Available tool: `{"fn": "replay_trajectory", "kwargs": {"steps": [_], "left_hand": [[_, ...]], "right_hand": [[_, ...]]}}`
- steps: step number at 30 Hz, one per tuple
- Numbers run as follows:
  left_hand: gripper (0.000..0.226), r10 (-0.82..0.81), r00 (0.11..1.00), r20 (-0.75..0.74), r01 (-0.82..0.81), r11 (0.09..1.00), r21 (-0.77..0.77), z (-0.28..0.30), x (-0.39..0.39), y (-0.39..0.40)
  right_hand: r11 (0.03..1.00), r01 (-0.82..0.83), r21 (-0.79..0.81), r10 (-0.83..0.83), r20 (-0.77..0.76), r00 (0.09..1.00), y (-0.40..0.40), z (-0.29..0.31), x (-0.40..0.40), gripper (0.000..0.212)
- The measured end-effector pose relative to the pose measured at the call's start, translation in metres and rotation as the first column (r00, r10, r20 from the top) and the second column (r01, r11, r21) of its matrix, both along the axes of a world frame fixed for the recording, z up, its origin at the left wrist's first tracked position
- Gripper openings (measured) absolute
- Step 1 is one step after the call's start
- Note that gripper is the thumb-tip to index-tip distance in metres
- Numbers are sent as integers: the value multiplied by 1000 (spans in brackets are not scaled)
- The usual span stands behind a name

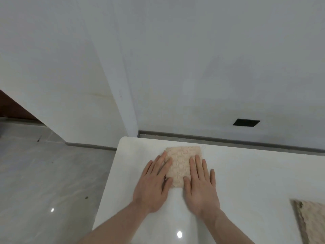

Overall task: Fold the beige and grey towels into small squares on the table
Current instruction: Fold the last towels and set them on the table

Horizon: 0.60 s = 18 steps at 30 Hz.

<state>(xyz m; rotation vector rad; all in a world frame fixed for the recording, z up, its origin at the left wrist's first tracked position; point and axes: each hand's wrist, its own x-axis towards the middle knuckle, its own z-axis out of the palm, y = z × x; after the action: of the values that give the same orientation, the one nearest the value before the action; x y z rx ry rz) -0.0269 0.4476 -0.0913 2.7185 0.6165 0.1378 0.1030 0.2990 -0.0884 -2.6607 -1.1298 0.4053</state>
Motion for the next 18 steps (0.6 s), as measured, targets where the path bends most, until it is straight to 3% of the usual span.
{"fn": "replay_trajectory", "kwargs": {"steps": [9, 18], "left_hand": [[62, 2, 1000, 2, -2, 999, -43, -3, 0, 0], [54, 9, 999, 41, -7, 999, -41, -6, 0, -2]], "right_hand": [[995, 82, 50, -84, 55, 995, 6, -11, -6, 63], [977, 214, 11, -212, -91, 973, 30, -1, -6, 69]]}}
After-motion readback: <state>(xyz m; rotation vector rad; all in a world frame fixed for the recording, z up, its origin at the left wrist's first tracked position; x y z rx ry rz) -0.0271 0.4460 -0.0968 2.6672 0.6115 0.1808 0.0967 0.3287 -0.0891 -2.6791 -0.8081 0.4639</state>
